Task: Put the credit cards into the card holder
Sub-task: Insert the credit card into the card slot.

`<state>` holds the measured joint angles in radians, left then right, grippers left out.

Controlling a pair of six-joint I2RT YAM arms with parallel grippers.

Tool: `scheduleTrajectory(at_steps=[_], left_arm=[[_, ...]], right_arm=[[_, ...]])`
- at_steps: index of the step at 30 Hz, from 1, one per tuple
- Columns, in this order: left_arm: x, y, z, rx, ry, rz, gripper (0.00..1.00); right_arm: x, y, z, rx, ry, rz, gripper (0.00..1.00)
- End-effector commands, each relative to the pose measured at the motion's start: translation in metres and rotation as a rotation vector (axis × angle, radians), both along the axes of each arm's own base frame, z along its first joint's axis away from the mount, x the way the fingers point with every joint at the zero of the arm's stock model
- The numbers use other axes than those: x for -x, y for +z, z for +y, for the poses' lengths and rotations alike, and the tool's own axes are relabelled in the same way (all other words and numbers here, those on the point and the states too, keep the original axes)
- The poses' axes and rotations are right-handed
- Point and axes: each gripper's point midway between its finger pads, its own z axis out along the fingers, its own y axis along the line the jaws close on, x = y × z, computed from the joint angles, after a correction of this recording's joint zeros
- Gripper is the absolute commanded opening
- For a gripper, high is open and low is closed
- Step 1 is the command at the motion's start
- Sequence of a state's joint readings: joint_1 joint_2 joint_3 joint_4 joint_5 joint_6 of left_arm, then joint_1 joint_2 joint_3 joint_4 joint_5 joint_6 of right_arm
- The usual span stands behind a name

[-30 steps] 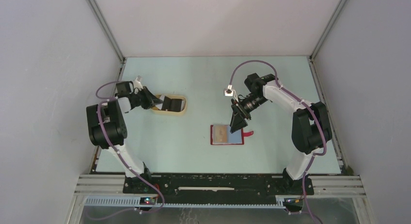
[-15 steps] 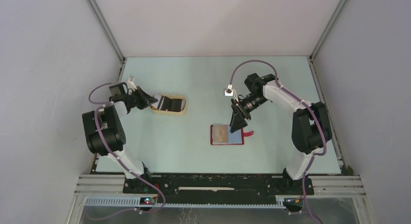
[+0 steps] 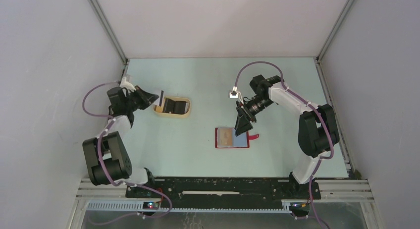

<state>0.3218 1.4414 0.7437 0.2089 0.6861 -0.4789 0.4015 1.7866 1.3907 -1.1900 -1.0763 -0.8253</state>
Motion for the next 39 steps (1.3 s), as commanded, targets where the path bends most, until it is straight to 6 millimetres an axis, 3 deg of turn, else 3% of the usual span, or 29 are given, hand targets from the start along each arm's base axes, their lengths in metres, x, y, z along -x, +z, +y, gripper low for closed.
scheduleTrajectory(at_steps=[1,8,15,20,24,31,39], left_arm=[[0.006,0.054,-0.058,0.039,-0.172,-0.215,0.0],[0.048,0.108,-0.173,0.164,-0.462,-0.413,0.0],[0.091,0.126,-0.245,0.431,-0.513,-0.484,0.0],[0.1,0.118,-0.277,0.551,-0.467,-0.473,0.0],[0.106,0.104,-0.307,0.556,-0.463,-0.435,0.0],[0.114,0.096,-0.33,0.564,-0.474,-0.405,0.0],[0.123,0.095,-0.34,0.595,-0.504,-0.378,0.0]], right_arm=[[-0.003,0.015,0.006,-0.043,0.018,-0.056,0.7],[-0.016,0.044,0.004,-0.111,-0.06,-0.136,0.7],[-0.029,0.077,-0.012,-0.225,-0.216,-0.158,0.68],[-0.04,0.09,-0.029,-0.323,-0.339,-0.05,0.66],[-0.042,0.08,-0.026,-0.326,-0.36,0.053,0.66],[-0.044,0.066,-0.012,-0.295,-0.362,0.119,0.67],[-0.056,0.062,-0.008,-0.287,-0.447,0.156,0.63]])
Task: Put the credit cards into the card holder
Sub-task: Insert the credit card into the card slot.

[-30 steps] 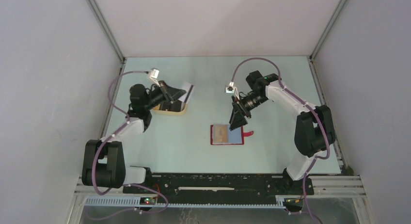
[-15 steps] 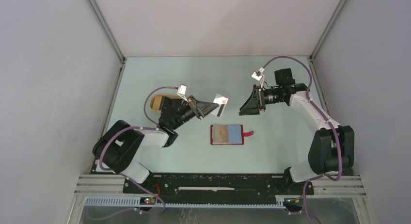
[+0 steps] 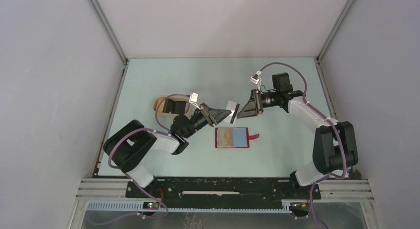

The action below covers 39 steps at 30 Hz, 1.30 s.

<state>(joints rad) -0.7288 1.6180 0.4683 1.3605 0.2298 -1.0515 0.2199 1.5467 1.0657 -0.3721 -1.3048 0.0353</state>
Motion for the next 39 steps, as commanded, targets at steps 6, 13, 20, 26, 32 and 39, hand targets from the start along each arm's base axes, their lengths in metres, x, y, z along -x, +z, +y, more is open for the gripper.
scheduleTrajectory(at_steps=[6,13,20,26,32,39], left_arm=[[0.003,0.029,-0.008,0.111,-0.026,-0.033,0.0],[0.003,0.028,-0.011,0.122,-0.038,-0.026,0.0],[0.005,0.027,-0.004,0.109,-0.023,-0.04,0.24],[0.004,0.01,0.035,-0.034,0.073,-0.078,0.63],[0.005,-0.024,0.081,-0.45,0.235,-0.154,1.0],[0.022,-0.032,0.065,-0.453,0.085,-0.126,0.85]], right_arm=[[-0.018,0.018,0.003,-0.055,-0.082,0.01,0.5],[-0.017,0.024,0.004,-0.073,-0.078,-0.002,0.19],[-0.014,0.027,0.002,-0.082,-0.059,-0.027,0.0],[-0.002,0.0,-0.013,-0.006,-0.074,0.005,0.0],[-0.002,-0.063,-0.029,0.195,-0.185,0.09,0.0],[-0.007,-0.109,-0.03,0.262,-0.201,0.237,0.0]])
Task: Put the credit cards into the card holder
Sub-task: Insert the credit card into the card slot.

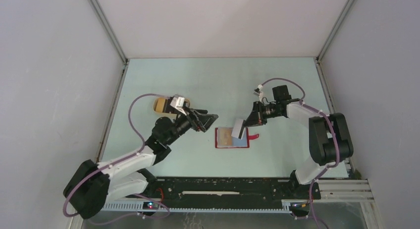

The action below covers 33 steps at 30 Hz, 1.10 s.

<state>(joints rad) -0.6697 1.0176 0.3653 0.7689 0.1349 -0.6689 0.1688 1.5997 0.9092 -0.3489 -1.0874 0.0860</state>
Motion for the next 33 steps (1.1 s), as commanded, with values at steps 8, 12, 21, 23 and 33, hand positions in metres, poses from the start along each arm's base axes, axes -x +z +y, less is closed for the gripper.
scheduleTrajectory(at_steps=[8,12,21,23,33], left_arm=[[0.015,-0.103,-0.055,-0.139,-0.245,0.278,0.45],[0.013,-0.128,-0.066,-0.172,-0.257,0.349,0.34],[0.008,-0.186,-0.049,-0.349,-0.159,0.515,0.23],[0.009,-0.194,-0.046,-0.376,-0.152,0.536,0.21],[0.015,-0.217,-0.038,-0.439,-0.135,0.606,0.13]], right_arm=[[-0.009,-0.043,0.002,0.082,-0.01,0.094,0.0],[-0.01,-0.051,0.004,0.097,-0.012,0.116,0.0],[-0.012,-0.061,0.007,0.113,-0.016,0.14,0.0],[-0.011,-0.062,0.008,0.114,-0.013,0.138,0.0],[-0.008,-0.073,0.011,0.149,-0.007,0.154,0.0]])
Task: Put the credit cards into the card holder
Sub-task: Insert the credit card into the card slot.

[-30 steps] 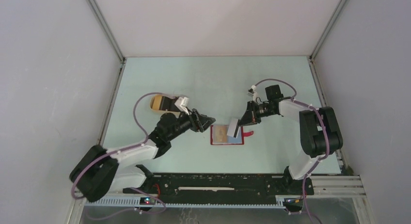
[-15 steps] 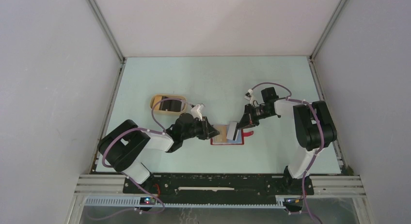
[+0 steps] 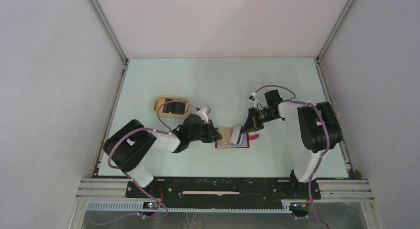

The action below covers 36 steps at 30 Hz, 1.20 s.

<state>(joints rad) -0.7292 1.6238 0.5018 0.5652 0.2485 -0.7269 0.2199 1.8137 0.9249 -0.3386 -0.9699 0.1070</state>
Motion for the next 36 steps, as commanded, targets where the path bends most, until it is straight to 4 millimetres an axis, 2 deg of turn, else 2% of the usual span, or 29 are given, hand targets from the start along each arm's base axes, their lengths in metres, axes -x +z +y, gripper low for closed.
scheduleTrajectory(at_steps=[1,9,16,27,36], left_arm=[[0.0,-0.016,0.007,-0.071,0.009,0.025,0.13],[0.003,-0.025,0.011,-0.095,0.02,0.045,0.11],[0.002,-0.024,0.011,-0.095,0.022,0.04,0.1],[0.002,-0.024,0.012,-0.097,0.023,0.038,0.1],[0.004,-0.025,0.011,-0.094,0.01,0.038,0.1]], right_arm=[[-0.01,-0.003,0.005,0.014,0.005,-0.026,0.0],[-0.001,-0.012,0.007,0.032,0.013,0.012,0.0],[0.007,-0.013,0.019,0.035,0.052,0.01,0.0],[0.019,-0.032,0.015,0.114,0.024,0.122,0.0],[0.016,-0.031,0.026,0.102,-0.005,0.154,0.0]])
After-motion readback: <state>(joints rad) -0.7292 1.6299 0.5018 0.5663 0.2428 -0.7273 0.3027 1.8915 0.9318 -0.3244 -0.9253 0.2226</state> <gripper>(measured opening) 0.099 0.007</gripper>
